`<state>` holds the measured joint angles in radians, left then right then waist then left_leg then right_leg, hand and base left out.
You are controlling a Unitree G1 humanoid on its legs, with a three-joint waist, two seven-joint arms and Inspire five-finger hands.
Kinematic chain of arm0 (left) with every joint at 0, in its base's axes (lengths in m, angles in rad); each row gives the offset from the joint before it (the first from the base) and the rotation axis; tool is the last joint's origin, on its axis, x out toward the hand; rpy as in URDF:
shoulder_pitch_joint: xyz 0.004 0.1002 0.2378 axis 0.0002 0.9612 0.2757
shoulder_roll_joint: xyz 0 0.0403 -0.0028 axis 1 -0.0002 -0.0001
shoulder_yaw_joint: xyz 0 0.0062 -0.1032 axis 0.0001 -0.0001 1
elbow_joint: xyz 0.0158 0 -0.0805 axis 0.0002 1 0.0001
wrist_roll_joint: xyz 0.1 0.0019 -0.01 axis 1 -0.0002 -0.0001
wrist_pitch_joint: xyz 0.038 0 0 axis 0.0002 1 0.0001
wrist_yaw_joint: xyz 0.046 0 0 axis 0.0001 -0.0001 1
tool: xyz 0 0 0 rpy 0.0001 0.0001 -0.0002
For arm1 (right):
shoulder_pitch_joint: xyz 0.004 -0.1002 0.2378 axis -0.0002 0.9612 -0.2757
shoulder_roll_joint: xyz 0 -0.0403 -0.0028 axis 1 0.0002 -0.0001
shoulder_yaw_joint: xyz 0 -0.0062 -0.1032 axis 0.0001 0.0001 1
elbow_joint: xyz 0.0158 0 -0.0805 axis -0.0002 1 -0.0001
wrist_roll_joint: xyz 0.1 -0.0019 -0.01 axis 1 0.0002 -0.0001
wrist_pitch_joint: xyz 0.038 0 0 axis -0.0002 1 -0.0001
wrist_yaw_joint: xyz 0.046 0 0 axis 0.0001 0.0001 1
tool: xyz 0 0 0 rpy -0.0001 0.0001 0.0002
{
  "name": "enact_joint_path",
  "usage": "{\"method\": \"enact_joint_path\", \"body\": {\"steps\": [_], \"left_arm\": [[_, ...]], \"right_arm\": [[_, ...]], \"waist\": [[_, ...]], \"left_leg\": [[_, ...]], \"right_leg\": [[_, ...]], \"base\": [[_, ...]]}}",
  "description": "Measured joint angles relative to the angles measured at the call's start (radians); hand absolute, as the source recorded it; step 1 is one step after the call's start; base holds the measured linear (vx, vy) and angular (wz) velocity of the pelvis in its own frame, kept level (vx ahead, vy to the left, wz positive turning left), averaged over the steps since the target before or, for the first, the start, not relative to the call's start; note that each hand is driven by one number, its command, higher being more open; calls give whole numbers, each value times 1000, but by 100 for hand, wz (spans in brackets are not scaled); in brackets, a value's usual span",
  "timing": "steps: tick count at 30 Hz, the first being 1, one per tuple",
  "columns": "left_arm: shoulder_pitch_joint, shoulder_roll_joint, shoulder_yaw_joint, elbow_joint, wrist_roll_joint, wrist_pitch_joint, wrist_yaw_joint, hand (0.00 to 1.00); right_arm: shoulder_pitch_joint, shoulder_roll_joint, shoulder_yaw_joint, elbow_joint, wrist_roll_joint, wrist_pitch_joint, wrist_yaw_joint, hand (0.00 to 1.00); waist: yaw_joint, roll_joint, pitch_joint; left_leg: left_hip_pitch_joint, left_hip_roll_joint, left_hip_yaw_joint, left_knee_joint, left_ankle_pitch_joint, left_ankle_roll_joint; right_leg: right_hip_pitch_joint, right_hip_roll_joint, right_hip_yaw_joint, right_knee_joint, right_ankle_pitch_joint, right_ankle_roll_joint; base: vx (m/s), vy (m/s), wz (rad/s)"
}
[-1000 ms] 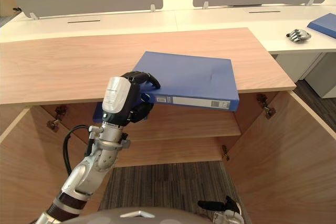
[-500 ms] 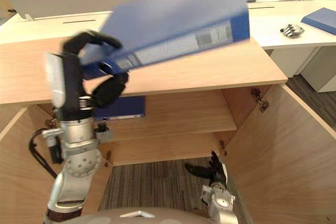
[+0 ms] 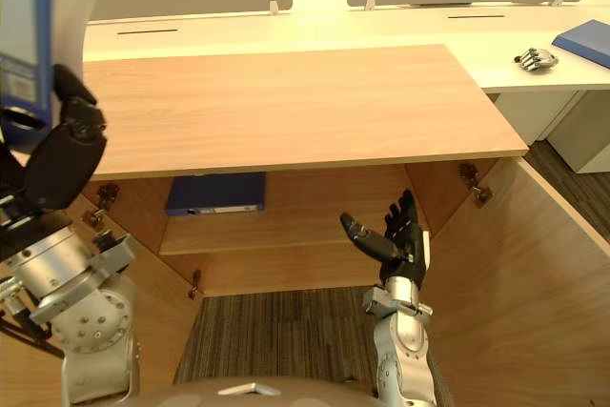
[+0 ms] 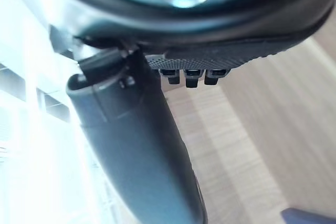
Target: Walk over to the cabinet, pick up the folder, carry it to the office cabinet, place the folder inside the office cabinet, then close the office cabinet door
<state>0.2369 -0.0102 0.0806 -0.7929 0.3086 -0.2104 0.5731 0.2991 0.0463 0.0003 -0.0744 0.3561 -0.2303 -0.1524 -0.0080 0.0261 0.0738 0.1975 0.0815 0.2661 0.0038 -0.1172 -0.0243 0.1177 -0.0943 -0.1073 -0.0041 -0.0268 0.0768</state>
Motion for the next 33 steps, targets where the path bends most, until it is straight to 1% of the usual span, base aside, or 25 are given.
{"method": "enact_joint_path", "body": {"steps": [1, 5, 7, 8, 9, 11, 13, 15, 18, 26, 33], "left_arm": [[17, -16, 21, 0, -36, -1, 7, 0], [35, -40, 47, 0, -131, -6, 3, 0], [38, -40, 53, 0, -180, -17, -18, 0], [49, -41, 52, 0, -225, -40, -49, 0], [52, -41, 51, 0, -230, -43, -55, 0], [62, -42, 42, 0, -263, -54, -98, 0], [63, -42, 26, 0, -280, -57, -128, 0], [64, -42, 7, 1, -317, -65, -171, 0], [64, -41, -24, 6, -351, -69, -207, 0], [63, -31, -123, 108, -460, -76, -321, 0], [56, 17, -176, 139, -543, -72, -406, 0]], "right_arm": [[2, 5, -1, -41, 0, -17, 1, 100], [6, 9, -11, -137, 1, -32, 15, 100], [12, 9, -11, -167, 1, -38, 20, 100], [17, 11, -10, -186, 2, -38, 21, 100], [18, 11, -10, -188, 2, -38, 21, 100], [20, 11, -10, -215, 5, -39, 23, 100], [20, 11, -9, -257, 5, -42, 31, 100], [16, 7, -6, -311, 4, -61, 40, 100], [-11, 0, -5, -344, 0, -69, 42, 100], [-97, -23, 62, -347, -3, -73, 50, 100], [-198, -66, 81, -348, -43, -73, 61, 100]], "waist": [[0, 0, 0], [0, 0, 0], [0, 0, 0], [-1, 0, 0], [-1, 0, 0], [-2, 0, 1], [-2, 0, 1], [-2, 0, 1], [-3, 1, 0], [-3, 1, 0], [-2, 1, 0]], "left_leg": [[1, 0, 0, 0, 0, 0], [1, 0, 0, 1, -1, 1], [1, 0, 0, 1, -1, 1], [1, 0, 0, 1, -1, 1], [1, 0, 0, 1, -1, 1], [3, -1, 1, 2, -2, 1], [4, 0, 1, 3, -2, 1], [3, 0, 3, 11, -8, 2], [3, 0, 8, 19, -13, 1], [11, 0, 22, 19, -14, 1], [10, -1, 22, 19, -14, 2]], "right_leg": [[0, 0, 0, 0, 0, 0], [0, 0, 0, 0, 0, 0], [0, 0, 0, 0, 0, 0], [0, -1, 1, 0, 0, 0], [1, -1, 1, 0, 0, 0], [1, -1, 1, 0, 0, 0], [3, -1, 1, 0, 0, 0], [3, -1, 4, 1, 0, 0], [4, -2, 9, 2, 1, 1], [2, -1, 24, 9, 2, 2], [2, -3, 25, 14, 2, 2]], "base": [[0, 0, 0], [0, 0, 0], [0, 0, 0], [0, 0, 0], [0, 0, 0], [0, 0, 0], [0, 0, 0], [-1, 0, -2], [-9, -1, -6], [-7, -5, -4], [0, 0, 0]]}}
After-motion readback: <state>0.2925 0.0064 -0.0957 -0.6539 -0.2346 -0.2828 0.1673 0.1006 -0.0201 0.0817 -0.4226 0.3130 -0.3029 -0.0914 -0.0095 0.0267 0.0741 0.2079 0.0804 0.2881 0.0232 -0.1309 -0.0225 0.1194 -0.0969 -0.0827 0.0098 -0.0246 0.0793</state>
